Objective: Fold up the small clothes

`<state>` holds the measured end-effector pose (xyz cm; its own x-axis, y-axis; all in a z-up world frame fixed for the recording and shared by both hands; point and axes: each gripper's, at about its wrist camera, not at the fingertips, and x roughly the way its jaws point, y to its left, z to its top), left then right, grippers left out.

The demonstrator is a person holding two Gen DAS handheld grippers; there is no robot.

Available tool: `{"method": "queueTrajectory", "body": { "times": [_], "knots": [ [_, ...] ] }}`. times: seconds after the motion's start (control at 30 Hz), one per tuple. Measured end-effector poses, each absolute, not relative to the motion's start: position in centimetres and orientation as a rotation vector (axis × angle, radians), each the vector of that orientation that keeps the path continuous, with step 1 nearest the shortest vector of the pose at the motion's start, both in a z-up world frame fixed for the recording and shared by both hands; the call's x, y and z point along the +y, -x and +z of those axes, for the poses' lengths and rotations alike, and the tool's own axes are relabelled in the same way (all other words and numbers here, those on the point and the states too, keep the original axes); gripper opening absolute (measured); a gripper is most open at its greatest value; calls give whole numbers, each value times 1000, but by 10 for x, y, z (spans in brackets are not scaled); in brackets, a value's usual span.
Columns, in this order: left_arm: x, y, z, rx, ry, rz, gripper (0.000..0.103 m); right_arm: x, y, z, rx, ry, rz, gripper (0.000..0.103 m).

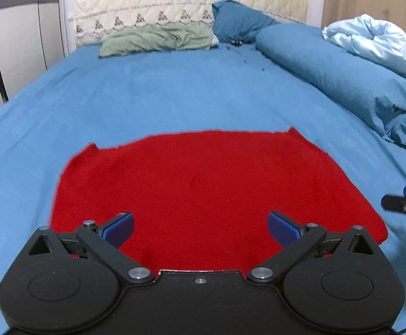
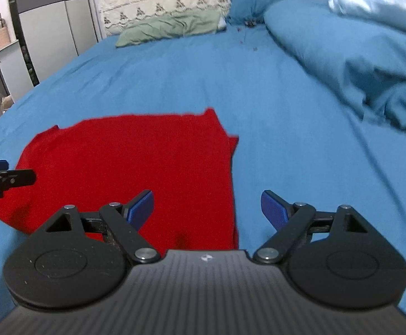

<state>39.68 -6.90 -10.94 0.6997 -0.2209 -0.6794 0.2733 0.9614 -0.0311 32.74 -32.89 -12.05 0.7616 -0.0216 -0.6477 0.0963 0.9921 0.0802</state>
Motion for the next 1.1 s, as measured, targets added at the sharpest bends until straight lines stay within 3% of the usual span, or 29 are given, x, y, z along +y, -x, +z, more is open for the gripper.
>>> {"method": "queueTrajectory", "body": {
  "times": [0.23, 0.43, 0.57, 0.6, 0.67, 0.87, 1.1],
  "knots": [
    [-79, -416, -145, 770, -130, -254, 103, -339, -350, -170, 726, -207, -96, 95],
    [-75, -433, -167, 802, -129, -235, 103, -338, -364, -201, 710, -226, -108, 83],
    [-75, -438, -179, 818, -138, -236, 103, -329, -364, -202, 703, -175, -51, 53],
    [-76, -438, -181, 814, -147, -237, 103, -328, -365, -202, 712, -173, -43, 51],
    [-79, -438, -183, 816, -162, -236, 103, -329, -368, -200, 733, -197, -29, 29],
    [-79, -456, -181, 900, -139, -231, 103, -339, -381, -173, 803, -388, -45, 25],
    [-27, -444, -141, 845, 2, -234, 98, -272, -405, -82, 683, -394, 141, 24]
  ]
}}
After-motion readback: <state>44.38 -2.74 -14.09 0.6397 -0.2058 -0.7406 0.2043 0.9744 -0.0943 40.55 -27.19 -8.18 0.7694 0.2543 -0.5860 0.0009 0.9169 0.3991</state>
